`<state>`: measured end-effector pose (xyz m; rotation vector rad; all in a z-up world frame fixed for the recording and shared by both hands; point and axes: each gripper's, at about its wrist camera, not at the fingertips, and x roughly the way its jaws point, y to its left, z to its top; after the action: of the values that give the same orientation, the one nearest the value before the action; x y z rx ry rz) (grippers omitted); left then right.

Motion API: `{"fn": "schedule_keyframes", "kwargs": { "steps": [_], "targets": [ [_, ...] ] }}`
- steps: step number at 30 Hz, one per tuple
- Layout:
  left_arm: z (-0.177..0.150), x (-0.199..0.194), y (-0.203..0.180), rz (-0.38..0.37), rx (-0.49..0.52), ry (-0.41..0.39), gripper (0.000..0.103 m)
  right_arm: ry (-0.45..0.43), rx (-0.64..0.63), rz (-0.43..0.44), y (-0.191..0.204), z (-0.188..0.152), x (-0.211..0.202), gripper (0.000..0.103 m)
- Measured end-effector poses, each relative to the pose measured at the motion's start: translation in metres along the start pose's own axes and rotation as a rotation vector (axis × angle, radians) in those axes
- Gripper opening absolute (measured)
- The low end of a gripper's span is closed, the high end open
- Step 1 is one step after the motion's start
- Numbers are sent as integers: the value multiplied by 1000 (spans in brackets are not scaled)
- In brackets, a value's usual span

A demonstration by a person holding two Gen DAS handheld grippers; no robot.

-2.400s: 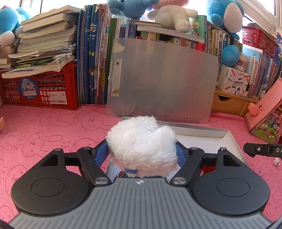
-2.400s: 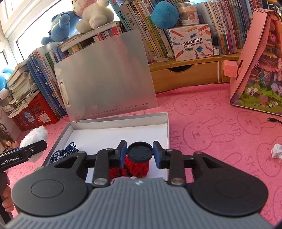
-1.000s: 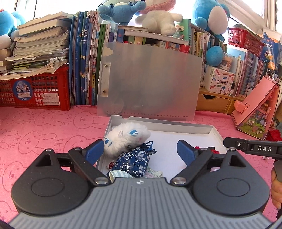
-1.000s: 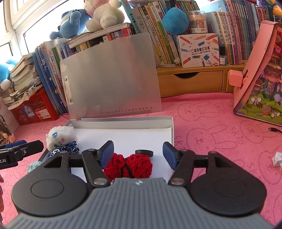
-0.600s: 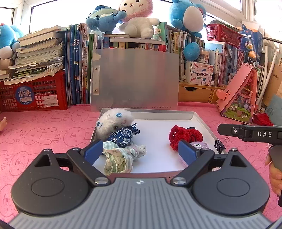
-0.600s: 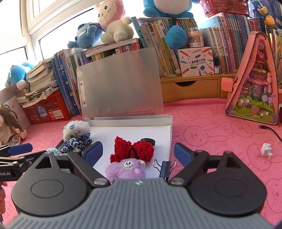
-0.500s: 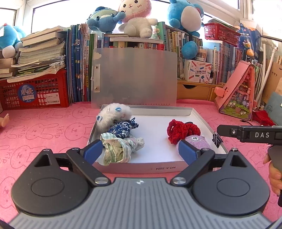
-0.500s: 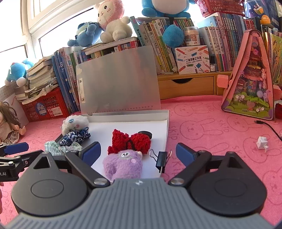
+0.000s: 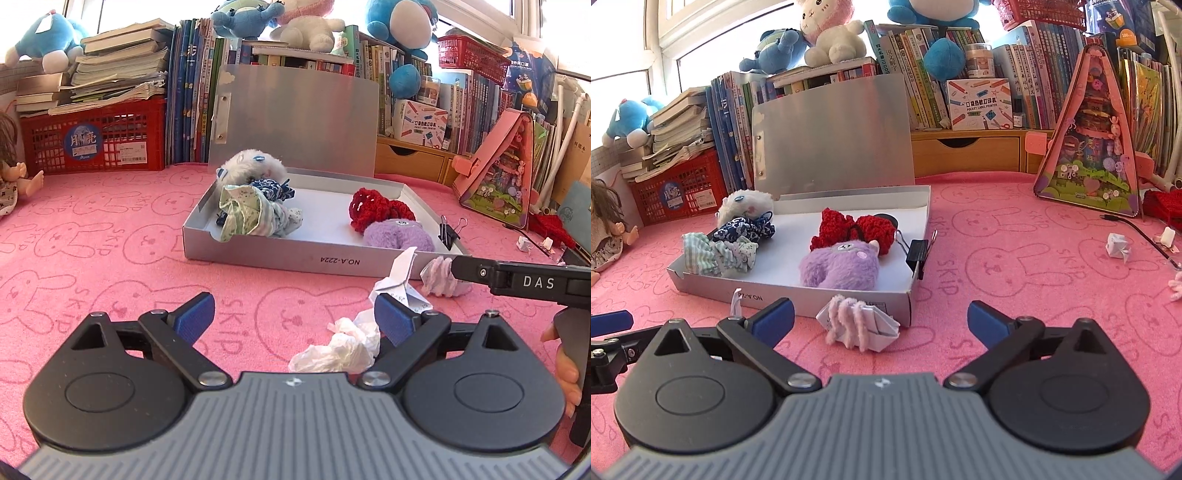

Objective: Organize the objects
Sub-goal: 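Move the left tool to the white tissue while the right tool approaches the folded paper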

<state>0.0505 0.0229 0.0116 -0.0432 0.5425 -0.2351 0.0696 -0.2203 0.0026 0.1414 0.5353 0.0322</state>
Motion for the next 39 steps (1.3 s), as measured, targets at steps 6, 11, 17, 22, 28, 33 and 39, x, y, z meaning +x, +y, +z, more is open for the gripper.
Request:
{"fn": "schedule_keyframes", "kwargs": {
  "steps": [6, 11, 17, 22, 28, 33, 39],
  "targets": [
    [-22, 5, -3, 16, 23, 33, 95, 69, 18, 3, 1, -12, 16, 103],
    [-28, 10, -6, 36, 37, 35, 96, 88, 66, -4, -6, -13, 19, 103],
    [-28, 9, -8, 49, 48, 17, 95, 101, 39, -20, -2, -12, 21, 103],
    [-27, 2, -3, 28, 26, 17, 74, 106, 26, -29, 0, -12, 22, 103],
    [-22, -8, 1, 28, 43, 1, 47, 110, 14, -37, 2, -11, 22, 103],
    [-9, -16, 14, 111, 78, -54, 47, 112, 9, -40, 3, -11, 22, 103],
    [-12, -23, 21, 86, 3, -28, 68, 114, 5, -43, 4, -11, 23, 103]
  ]
}}
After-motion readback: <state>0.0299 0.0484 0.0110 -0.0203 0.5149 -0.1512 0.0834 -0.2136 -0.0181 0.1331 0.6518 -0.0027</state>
